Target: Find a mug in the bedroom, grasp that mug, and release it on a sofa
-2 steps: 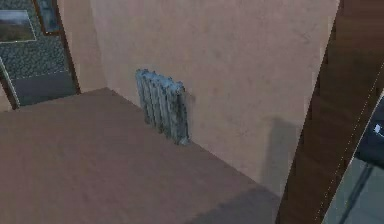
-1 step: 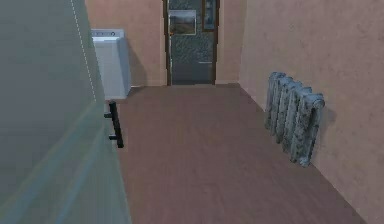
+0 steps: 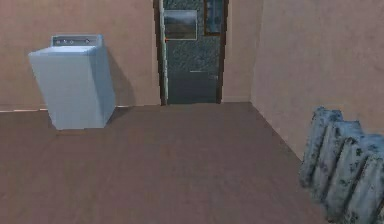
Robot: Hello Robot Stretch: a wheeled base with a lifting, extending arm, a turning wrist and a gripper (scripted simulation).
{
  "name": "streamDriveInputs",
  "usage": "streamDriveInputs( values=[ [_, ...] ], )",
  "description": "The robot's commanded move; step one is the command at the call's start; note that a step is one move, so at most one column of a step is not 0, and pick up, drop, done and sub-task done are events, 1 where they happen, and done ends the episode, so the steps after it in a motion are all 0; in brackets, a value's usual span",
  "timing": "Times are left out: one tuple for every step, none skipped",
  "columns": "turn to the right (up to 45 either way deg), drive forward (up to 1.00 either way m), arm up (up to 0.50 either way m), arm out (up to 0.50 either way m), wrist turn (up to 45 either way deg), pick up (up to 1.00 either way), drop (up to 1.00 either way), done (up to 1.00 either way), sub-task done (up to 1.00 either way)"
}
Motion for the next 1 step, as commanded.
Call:
streamDriveInputs(
  values=[
    [0.0, 1.0, 0.0, 0.0, 0.0, 0.0, 0.0, 0.0, 0.0]
  ],
)
